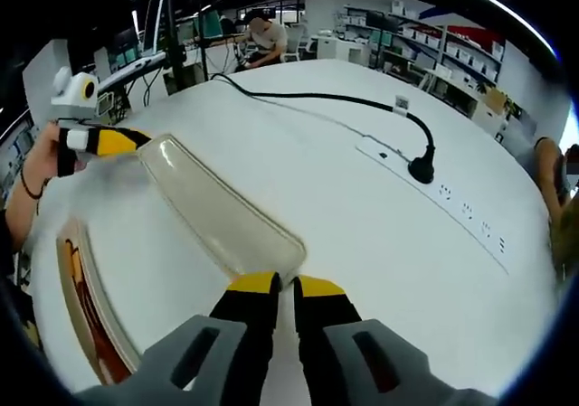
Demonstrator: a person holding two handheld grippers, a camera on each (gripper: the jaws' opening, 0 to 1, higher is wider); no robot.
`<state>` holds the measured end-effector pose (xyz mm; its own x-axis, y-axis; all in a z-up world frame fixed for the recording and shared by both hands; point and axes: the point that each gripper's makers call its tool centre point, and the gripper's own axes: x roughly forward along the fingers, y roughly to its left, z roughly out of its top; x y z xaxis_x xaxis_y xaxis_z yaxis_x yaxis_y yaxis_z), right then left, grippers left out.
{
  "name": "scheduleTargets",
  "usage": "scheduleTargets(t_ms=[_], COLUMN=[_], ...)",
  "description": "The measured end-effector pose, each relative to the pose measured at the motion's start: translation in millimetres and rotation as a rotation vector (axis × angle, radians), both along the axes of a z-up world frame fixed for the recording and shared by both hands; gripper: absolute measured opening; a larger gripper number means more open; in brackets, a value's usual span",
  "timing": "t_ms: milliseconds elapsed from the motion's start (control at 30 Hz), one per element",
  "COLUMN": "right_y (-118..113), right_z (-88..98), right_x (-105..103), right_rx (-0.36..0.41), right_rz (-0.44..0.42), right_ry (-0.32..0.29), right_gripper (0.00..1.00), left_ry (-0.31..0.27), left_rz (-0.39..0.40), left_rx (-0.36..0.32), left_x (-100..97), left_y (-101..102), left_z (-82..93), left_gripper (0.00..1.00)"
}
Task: Arrange the utensils inside the cutlery case until each visible utensil rests in its matching compartment.
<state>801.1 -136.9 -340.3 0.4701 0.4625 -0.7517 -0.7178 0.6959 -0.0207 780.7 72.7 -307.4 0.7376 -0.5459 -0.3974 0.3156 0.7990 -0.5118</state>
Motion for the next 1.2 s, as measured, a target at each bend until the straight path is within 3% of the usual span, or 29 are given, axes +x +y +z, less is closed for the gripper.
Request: scheduleTargets(t_ms=[233, 500, 567, 600, 667, 800, 1200], right_y=[-0.6, -1.4, -1.9, -2.3, -3.5, -3.9, -4.8], right_z=[0.7, 0.9, 1.0, 1.1, 1.6, 2.9, 4.8], right_x=[-1.7, -4.6, -4.8, -4.9, -5.4, -5.1, -6.7], right_rx=[-0.002, 0.043, 0.052, 0.056, 0.057, 0.070, 0.096], right_rz=[0.025, 0.014, 0.007, 0.001, 0.000, 0.022, 0.019], right_ry=[-0.013, -0.019, -0.018, -0.017, -0.019, -0.028, -0.032], right_gripper=[0.05, 0.05, 0.05, 0.05, 0.05, 0.05, 0.04], left_ry=[0.030, 0.048, 0.045, 0.036, 0.029, 0.079, 0.082], left_rz=[0.048, 0.051, 0.063, 0.080, 0.057, 0.000, -0.088], left_rx=[-0.130, -0.180, -0.207, -0.219, -0.235, -0.324, -0.358], left_x=[-2.0, -5.9, -6.4, -6.4, -9.4, -16.9, -25.8], left_y=[-2.2, -3.8, -0.8, 1.3, -0.5, -18.1, -56.4], left_z=[8.1, 15.1, 17.9, 21.7, 29.2, 35.8, 48.8], left_gripper=[0.42, 0.41, 0.37, 0.30, 0.24, 0.25, 0.20])
